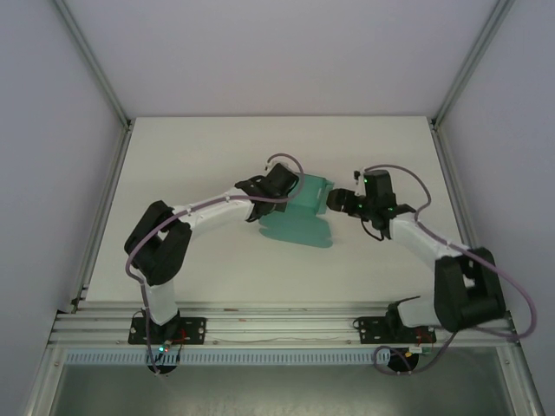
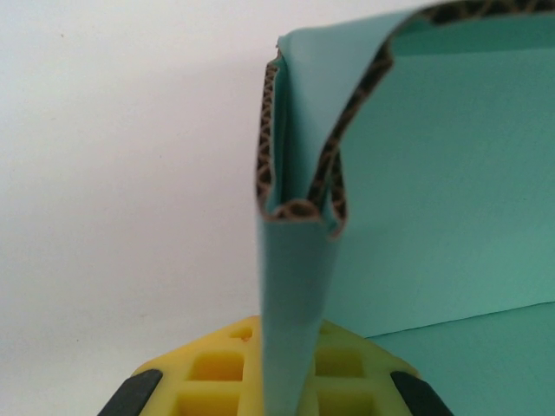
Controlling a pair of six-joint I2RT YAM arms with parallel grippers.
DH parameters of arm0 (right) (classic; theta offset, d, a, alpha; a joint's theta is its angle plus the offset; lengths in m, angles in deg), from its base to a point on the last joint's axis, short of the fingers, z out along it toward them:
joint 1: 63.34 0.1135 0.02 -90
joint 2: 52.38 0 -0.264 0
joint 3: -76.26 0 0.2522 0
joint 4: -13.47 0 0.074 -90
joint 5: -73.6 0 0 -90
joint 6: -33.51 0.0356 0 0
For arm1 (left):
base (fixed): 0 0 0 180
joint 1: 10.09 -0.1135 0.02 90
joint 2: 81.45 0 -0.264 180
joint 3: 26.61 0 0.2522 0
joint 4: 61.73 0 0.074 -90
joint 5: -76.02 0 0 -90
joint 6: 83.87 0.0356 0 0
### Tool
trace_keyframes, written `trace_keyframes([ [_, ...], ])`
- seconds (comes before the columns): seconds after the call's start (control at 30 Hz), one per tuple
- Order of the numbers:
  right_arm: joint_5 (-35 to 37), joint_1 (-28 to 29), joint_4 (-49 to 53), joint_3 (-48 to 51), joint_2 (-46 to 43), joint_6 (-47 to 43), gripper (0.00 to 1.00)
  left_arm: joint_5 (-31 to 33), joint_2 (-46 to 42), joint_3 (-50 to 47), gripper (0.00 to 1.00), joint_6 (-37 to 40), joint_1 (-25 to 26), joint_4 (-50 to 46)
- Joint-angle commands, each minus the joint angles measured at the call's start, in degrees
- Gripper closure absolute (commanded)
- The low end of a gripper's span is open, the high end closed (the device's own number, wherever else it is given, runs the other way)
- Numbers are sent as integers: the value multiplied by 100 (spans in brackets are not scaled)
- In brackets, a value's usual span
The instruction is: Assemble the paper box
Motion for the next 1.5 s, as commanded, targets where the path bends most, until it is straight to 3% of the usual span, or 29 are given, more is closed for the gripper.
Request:
trace_keyframes([
  [0.0, -460, -5, -336, -540, 520, -274, 34, -25, -345, -61, 100, -66, -40, 96],
  [0.37, -1425, 22, -1017, -959, 1540, 117, 44, -113, -311, -64, 100, -130, -22, 175],
  [0.8, -1105, 276, -1496, -650, 1470, 141, 47, -210, -191, 113, 100, -337, -24, 177],
  [1.13, 726, 604, -1179, -749, 1377, 198, 72, -263, -275, 1, 100, -278, 74, 238],
  [1.33, 2758, 807, 96, -1248, 1644, 436, 100, 209, -353, 19, 100, -504, 151, 83],
  [1.47, 4109, 881, 1058, -1579, 1901, 577, 100, 554, -475, 25, 100, -728, 148, -33],
])
